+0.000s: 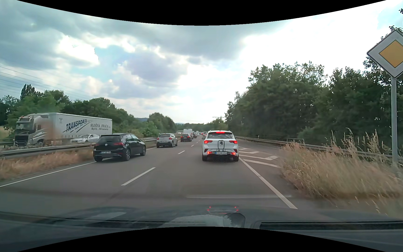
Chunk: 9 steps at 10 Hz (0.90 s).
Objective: Follow the waypoints while adhering to traffic rules and regulations
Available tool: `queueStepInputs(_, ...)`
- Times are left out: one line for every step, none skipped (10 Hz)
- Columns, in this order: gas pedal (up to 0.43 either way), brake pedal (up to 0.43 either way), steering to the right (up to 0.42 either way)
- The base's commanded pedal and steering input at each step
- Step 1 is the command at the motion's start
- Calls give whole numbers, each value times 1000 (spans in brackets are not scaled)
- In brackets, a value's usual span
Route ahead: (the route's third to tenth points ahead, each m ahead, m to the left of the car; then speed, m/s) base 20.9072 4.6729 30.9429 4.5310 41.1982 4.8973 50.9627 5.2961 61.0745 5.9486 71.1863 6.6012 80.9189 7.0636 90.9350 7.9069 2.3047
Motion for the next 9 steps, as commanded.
queueStepInputs(0, 0, -3)
queueStepInputs(0, 0, -3)
queueStepInputs(0, 0, -3)
queueStepInputs(0, 0, -2)
queueStepInputs(0, 0, -2)
queueStepInputs(0, 0, -2)
queueStepInputs(0, 0, 1)
queueStepInputs(0, 0, 9)
queueStepInputs(0, 0, 15)
